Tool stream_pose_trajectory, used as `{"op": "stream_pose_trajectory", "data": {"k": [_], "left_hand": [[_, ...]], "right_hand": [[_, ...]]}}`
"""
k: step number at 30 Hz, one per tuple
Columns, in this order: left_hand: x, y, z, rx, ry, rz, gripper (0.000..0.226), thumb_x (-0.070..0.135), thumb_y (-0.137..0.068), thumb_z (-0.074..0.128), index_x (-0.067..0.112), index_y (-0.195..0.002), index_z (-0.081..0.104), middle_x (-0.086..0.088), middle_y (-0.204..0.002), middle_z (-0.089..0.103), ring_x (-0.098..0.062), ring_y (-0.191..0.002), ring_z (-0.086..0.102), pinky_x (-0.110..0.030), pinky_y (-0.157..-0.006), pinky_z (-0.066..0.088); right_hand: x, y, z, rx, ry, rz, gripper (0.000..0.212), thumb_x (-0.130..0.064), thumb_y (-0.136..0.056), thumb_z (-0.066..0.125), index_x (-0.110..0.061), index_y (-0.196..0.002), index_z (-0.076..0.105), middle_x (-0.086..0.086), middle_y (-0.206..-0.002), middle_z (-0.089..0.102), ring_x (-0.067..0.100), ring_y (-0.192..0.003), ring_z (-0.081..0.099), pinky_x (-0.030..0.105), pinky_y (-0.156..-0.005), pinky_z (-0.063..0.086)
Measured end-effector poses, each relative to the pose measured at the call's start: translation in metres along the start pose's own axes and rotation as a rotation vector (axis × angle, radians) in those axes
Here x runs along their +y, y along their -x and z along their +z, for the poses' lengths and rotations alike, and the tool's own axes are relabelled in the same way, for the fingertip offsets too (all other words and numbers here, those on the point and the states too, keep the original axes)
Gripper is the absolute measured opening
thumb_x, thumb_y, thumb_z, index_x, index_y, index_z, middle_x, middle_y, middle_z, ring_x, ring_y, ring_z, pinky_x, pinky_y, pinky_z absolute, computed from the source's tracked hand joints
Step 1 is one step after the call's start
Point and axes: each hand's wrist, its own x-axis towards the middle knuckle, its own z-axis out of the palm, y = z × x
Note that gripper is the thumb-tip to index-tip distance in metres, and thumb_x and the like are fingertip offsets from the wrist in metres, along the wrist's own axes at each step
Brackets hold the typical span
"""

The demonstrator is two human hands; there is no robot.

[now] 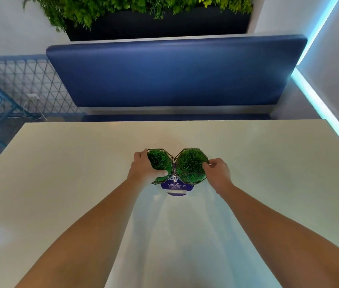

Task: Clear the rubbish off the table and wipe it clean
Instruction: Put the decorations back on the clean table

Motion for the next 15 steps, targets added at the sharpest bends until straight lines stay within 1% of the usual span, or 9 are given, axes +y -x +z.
{"op": "stream_pose_trajectory", "data": {"k": [3,6,8,10,11,13,15], "left_hand": [[0.001,0.000,-0.001,0.003,0.000,-0.002,0.117,0.050,-0.068,0.084,0.013,-0.154,0.014,-0.008,-0.152,0.023,-0.031,-0.134,0.039,-0.042,-0.102,0.043],[0.001,0.000,0.000,0.001,0.003,-0.009,0.117,0.049,-0.068,0.084,0.014,-0.154,0.014,-0.008,-0.152,0.023,-0.031,-0.134,0.039,-0.042,-0.103,0.043],[0.001,0.001,0.000,-0.007,0.008,-0.012,0.117,0.050,-0.068,0.084,0.014,-0.154,0.014,-0.008,-0.151,0.023,-0.031,-0.134,0.039,-0.043,-0.104,0.043],[0.001,0.000,-0.001,-0.013,0.014,-0.012,0.118,0.051,-0.068,0.083,0.013,-0.155,0.013,-0.008,-0.151,0.023,-0.031,-0.135,0.038,-0.044,-0.105,0.042],[0.001,0.000,-0.001,-0.017,0.017,-0.013,0.118,0.052,-0.068,0.083,0.013,-0.155,0.012,-0.008,-0.152,0.022,-0.031,-0.135,0.037,-0.044,-0.106,0.042],[0.001,0.000,-0.002,-0.023,0.027,-0.013,0.117,0.054,-0.070,0.081,0.014,-0.155,0.011,-0.008,-0.153,0.021,-0.031,-0.137,0.035,-0.044,-0.107,0.041],[0.001,0.000,-0.004,-0.029,0.027,-0.012,0.113,0.056,-0.073,0.077,0.015,-0.156,0.011,-0.007,-0.155,0.019,-0.031,-0.138,0.033,-0.042,-0.107,0.040]], "right_hand": [[-0.001,-0.002,0.000,-0.005,0.017,-0.020,0.024,-0.026,-0.096,0.056,-0.008,-0.112,0.058,-0.001,-0.084,0.056,0.012,-0.068,0.051,0.024,-0.055,0.040],[-0.001,-0.003,0.000,-0.015,0.045,-0.023,0.028,-0.028,-0.097,0.055,-0.007,-0.114,0.059,0.004,-0.088,0.059,0.012,-0.068,0.051,0.024,-0.053,0.038],[-0.002,-0.002,0.000,-0.014,0.057,-0.017,0.024,-0.027,-0.097,0.054,-0.007,-0.107,0.062,0.011,-0.090,0.063,0.016,-0.063,0.051,0.024,-0.050,0.037],[-0.003,-0.005,0.000,-0.007,0.087,-0.016,0.021,-0.028,-0.095,0.053,-0.010,-0.099,0.063,0.010,-0.098,0.064,0.017,-0.064,0.055,0.023,-0.046,0.038],[-0.004,-0.006,0.000,0.004,0.097,-0.013,0.023,-0.030,-0.094,0.052,-0.011,-0.102,0.062,0.008,-0.106,0.062,0.019,-0.070,0.058,0.023,-0.045,0.039],[-0.008,-0.005,-0.002,0.029,0.106,0.000,0.029,-0.031,-0.093,0.051,-0.013,-0.115,0.057,0.005,-0.118,0.055,0.023,-0.091,0.059,0.024,-0.047,0.042],[-0.012,-0.005,-0.002,0.046,0.159,-0.020,0.033,-0.031,-0.093,0.049,-0.014,-0.121,0.052,0.005,-0.123,0.049,0.025,-0.109,0.051,0.030,-0.058,0.048]]}}
